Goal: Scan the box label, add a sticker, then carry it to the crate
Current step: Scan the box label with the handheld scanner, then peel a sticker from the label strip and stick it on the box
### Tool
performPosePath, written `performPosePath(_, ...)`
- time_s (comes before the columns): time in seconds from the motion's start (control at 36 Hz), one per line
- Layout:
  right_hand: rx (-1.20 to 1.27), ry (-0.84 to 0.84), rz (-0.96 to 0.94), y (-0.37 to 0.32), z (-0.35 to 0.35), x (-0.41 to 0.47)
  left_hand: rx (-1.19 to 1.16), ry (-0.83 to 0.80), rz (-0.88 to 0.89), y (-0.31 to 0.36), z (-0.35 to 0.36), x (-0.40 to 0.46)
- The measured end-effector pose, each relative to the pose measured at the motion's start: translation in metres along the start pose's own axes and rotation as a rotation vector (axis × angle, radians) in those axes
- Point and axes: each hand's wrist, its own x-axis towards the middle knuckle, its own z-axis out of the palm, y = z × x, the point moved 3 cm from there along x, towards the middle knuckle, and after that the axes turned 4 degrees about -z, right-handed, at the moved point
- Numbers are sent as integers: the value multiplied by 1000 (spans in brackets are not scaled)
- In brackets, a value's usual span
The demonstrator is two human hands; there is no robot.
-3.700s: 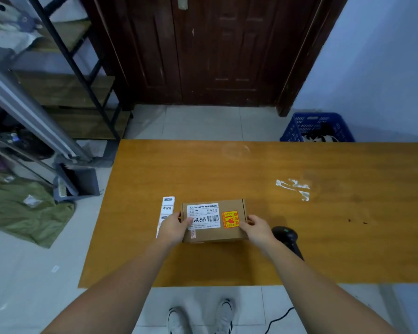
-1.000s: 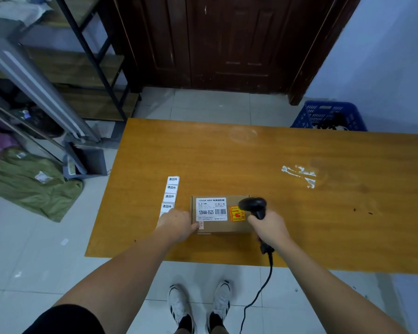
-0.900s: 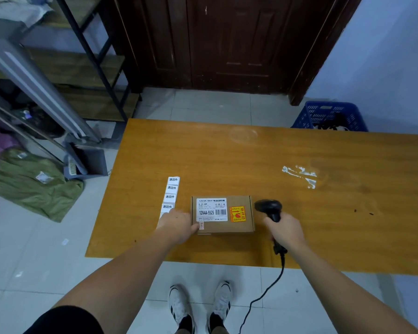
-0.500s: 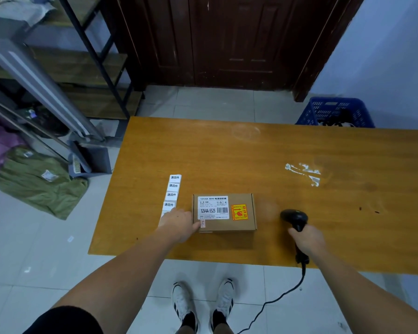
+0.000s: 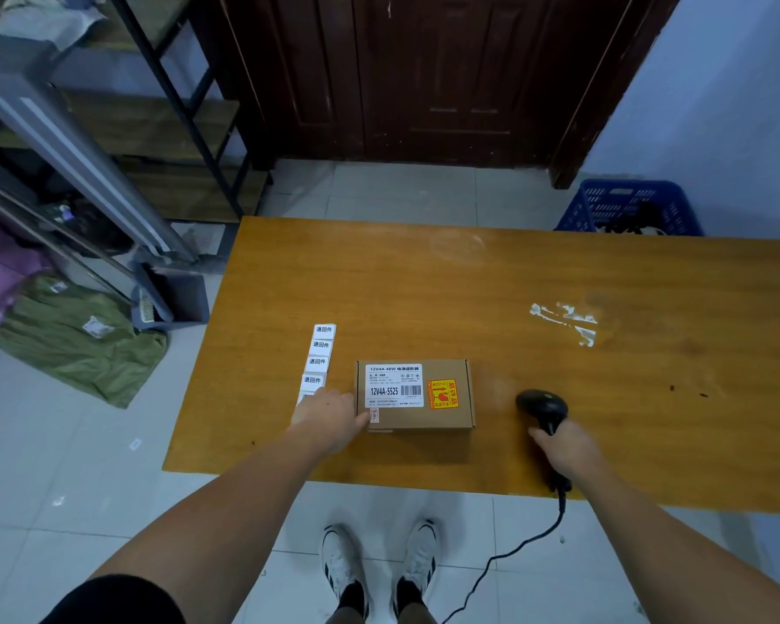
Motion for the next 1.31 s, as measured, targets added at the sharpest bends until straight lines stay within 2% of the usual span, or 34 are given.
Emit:
performPosePath(0.25, -35, 107, -50, -16, -44, -1, -20, -25, -24, -4, -14, -14)
performPosePath(0.39, -224, 164, -213, -53, -73, -10, -41, -31, -50, -12, -31, -24)
performPosePath(0.53, -346, 139, -386, -101, -71, -25, -21, -8, -54, -20, -45, -35)
performPosePath(0.78, -487, -32, -660, -174, -4, -61, -53, 8, -89, -51, -45, -53)
performPosePath(0.92, -526, -119, -801, -210, 49, -87, -135, -57, -45, -75, -35, -50)
performPosePath(1.03, -519, -155, -860, -239, 89, -103, -134, -96, 1, -91, -27, -38)
performPosePath(1.31, -407, -184, -860, -294, 163, -105, -152, -2, 125, -115, -8, 16)
